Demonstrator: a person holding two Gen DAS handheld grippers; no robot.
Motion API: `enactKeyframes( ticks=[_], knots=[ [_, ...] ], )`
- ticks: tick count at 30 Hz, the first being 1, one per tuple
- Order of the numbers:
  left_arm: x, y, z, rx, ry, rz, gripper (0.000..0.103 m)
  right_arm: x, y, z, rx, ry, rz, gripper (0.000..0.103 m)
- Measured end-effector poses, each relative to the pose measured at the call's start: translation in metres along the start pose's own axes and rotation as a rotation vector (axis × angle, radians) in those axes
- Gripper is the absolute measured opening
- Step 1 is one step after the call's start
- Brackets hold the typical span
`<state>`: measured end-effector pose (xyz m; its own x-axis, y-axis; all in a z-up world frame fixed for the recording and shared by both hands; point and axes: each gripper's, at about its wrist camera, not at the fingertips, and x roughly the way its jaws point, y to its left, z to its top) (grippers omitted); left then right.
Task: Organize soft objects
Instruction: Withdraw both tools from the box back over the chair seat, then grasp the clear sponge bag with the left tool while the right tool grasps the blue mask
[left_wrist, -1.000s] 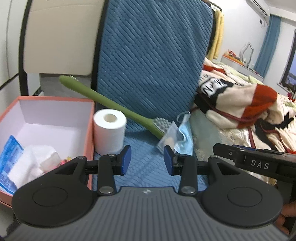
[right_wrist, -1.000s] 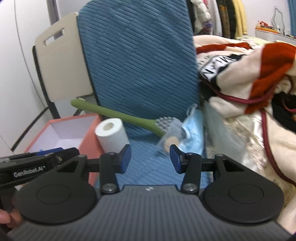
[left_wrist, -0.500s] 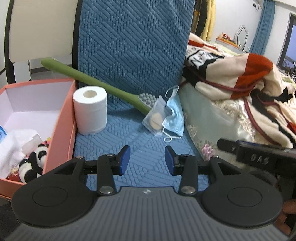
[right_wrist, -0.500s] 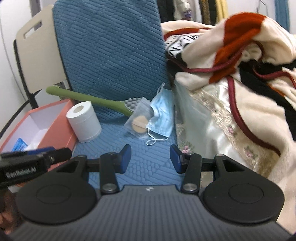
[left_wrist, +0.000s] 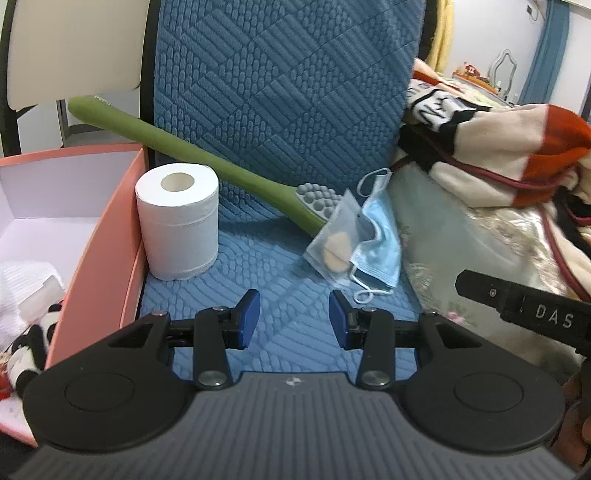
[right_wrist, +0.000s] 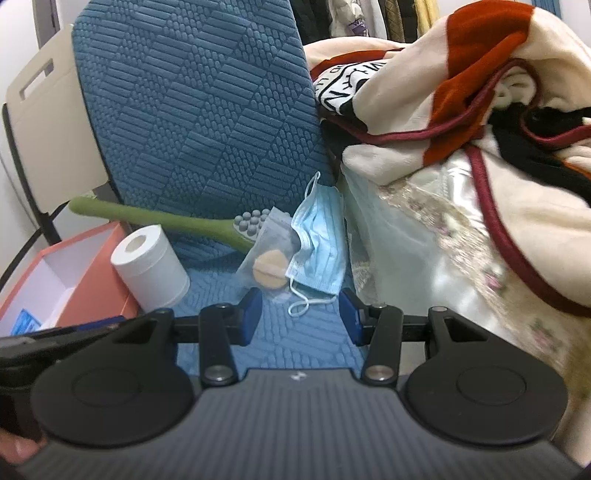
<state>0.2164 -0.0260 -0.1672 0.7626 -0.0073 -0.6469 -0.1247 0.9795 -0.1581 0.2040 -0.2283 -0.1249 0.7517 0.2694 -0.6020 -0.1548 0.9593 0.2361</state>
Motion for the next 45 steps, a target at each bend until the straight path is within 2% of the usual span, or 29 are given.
enactKeyframes(
  ticks=[7, 9, 15, 23, 35, 37, 39, 40, 44, 45],
  knots=[
    [0.045, 0.011, 0.017, -0.039, 0.011, 0.019, 0.047, 0.048, 0.005, 0.012, 0.025, 0.007, 0.022, 0.049],
    [0.061, 0.013, 0.020, -0.054, 0.016, 0.006, 0.048, 0.063, 0.004, 0.017, 0.036, 0.022, 0.031, 0.049],
    [0.108, 0.010, 0.022, -0.076, 0.044, -0.048, 0.060, 0.110, -0.004, 0.028, 0.075, 0.092, -0.019, 0.049],
    [0.163, -0.001, 0.025, -0.090, 0.078, -0.117, 0.062, 0.152, -0.014, 0.044, 0.114, 0.113, -0.046, 0.049],
    [0.194, 0.000, 0.026, -0.151, 0.058, -0.202, 0.061, 0.197, -0.009, 0.058, 0.090, 0.167, -0.083, 0.048],
    [0.197, -0.001, 0.027, -0.139, 0.061, -0.198, 0.059, 0.203, -0.010, 0.059, 0.096, 0.183, -0.088, 0.047],
    [0.199, -0.001, 0.029, -0.136, 0.067, -0.213, 0.051, 0.210, -0.010, 0.058, 0.102, 0.207, -0.089, 0.043],
    [0.200, -0.002, 0.029, -0.133, 0.069, -0.216, 0.049, 0.213, -0.010, 0.058, 0.107, 0.215, -0.085, 0.039],
    [0.199, -0.008, 0.032, -0.096, 0.062, -0.232, 0.028, 0.219, -0.011, 0.058, 0.109, 0.241, -0.073, 0.018],
    [0.198, -0.010, 0.033, -0.087, 0.060, -0.233, 0.023, 0.220, -0.012, 0.058, 0.110, 0.247, -0.072, 0.017]
  ],
)
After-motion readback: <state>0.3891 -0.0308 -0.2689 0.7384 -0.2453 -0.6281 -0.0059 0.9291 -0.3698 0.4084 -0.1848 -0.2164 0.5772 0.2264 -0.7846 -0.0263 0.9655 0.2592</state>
